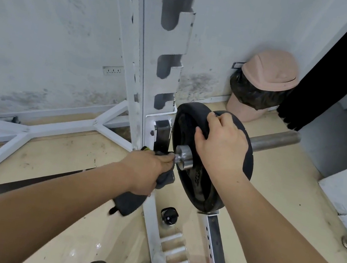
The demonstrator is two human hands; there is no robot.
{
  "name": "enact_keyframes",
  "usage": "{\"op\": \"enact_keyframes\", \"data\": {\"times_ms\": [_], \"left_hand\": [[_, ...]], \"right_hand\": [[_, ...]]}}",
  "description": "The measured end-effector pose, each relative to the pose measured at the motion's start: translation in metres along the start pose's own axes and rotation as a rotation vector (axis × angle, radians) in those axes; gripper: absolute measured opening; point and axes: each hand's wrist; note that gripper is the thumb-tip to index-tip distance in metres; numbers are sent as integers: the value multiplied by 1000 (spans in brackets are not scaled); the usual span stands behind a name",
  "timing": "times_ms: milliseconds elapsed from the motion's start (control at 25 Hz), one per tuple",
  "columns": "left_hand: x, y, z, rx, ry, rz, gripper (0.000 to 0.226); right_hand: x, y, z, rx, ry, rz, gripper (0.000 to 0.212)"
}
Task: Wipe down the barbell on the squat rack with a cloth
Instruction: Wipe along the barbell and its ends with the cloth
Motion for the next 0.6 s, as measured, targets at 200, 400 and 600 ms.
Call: {"op": "enact_keyframes", "data": {"times_ms": [200, 400, 600], "left_hand": [[-6, -2, 6, 19, 63, 27, 65], [-16, -8, -4, -28, 30, -18, 77], [4, -1, 10, -24, 31, 42, 74]], "right_hand": [[1, -1, 0, 3, 2, 16, 37], [-1, -1, 0, -2, -12, 14, 38], [-1, -1, 1, 15, -1, 22, 38]]}}
Point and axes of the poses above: each hand's wrist, its own x-axis towards the middle knuckle, its own y-axis out of the back of the hand, z = x × y, and after that the axes turned 8 degrees about x, right-handed
